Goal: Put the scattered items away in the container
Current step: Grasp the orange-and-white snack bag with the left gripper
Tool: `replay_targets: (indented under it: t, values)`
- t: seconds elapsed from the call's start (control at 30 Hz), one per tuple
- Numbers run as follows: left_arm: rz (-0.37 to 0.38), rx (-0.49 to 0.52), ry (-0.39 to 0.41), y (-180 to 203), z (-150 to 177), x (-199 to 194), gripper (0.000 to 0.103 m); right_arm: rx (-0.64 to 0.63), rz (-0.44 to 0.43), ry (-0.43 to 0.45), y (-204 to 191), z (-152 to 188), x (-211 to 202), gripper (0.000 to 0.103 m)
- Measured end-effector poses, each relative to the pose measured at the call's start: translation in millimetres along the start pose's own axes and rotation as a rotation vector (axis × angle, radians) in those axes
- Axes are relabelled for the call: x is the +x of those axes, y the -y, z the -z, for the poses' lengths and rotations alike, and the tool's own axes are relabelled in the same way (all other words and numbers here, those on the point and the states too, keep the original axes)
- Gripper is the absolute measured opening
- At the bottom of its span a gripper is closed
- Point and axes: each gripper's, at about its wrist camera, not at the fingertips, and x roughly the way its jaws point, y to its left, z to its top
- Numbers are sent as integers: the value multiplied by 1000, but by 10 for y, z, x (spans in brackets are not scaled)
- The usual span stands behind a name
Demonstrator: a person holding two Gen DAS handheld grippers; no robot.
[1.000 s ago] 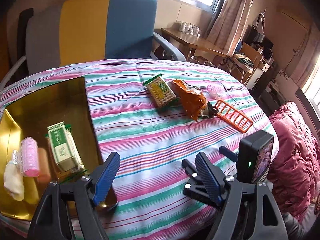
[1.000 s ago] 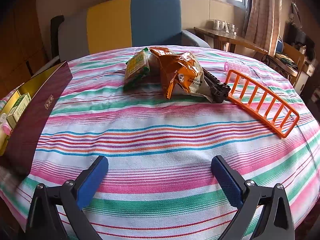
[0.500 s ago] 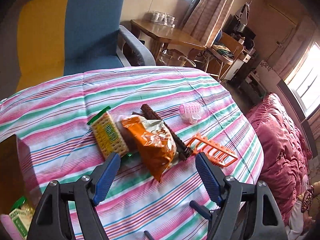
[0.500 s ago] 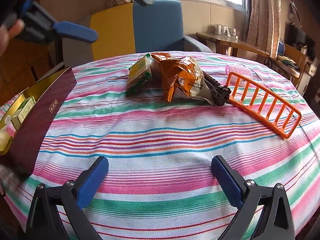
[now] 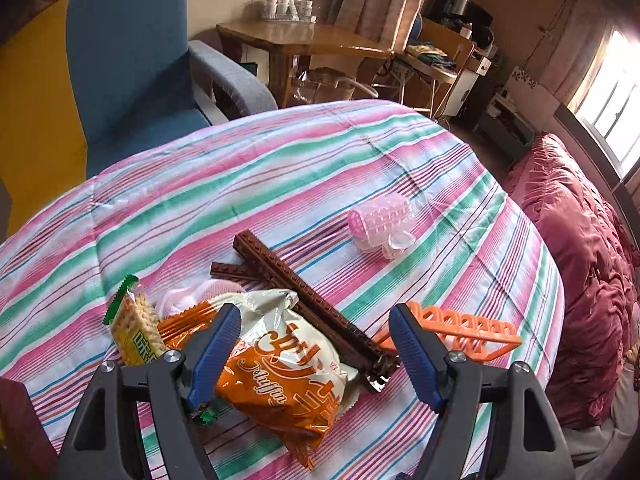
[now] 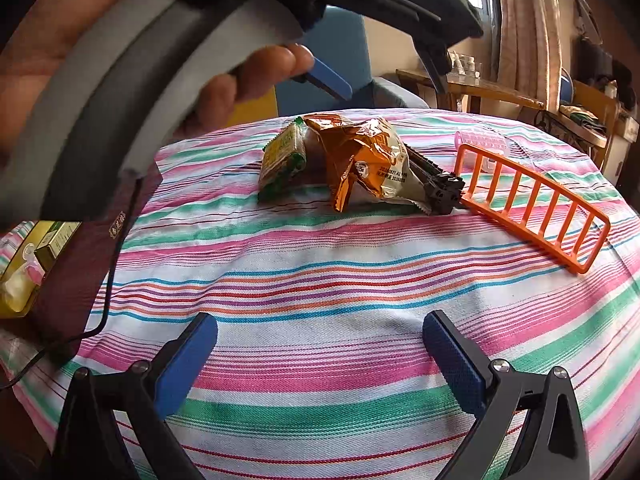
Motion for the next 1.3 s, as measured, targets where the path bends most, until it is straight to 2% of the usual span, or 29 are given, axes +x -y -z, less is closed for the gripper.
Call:
replay_targets:
  t: [0.17,0.27,0.43,0.6,0.73,0.83,0.9,0.97,1.1,1.2,1.23,1.3]
  values:
    - [-21,8,-17,-86,258,30,66,6,-9,4,12,5,-1,103]
    - [-35,34,-5,-83,393,-52,66,7,-10,5,10,8,3,103]
    - [-14,-4,2,-160,548,-172,65,2,-5,-3,-1,4,15,103]
    - [16,-46,-2,-224,661,-278,65,-63,-9,-44,-45,-3,22,103]
    - [55,-45,-38,-156,778,-265,65,-136,-48,-75,-14,45,-46,103]
    - [23,-19,-70,-57,965,-199,62,-145,-59,-80,52,104,-135,103]
    - [14,-23,-64,-39,1106,-211,62,-138,-60,-78,94,144,-195,103]
    - [36,-62,-56,-82,1213,-264,62,-135,-53,-74,111,175,-244,103]
    - [44,-101,-10,-173,1324,-438,61,-152,-43,-64,132,254,-301,103]
    - [38,-121,13,-211,1321,-512,64,-146,-44,-57,164,275,-326,103]
    - [39,-125,16,-216,1302,-524,67,-143,-42,-54,159,280,-332,103]
    - [17,-102,30,-180,1251,-546,69,-137,-39,-48,158,285,-338,103]
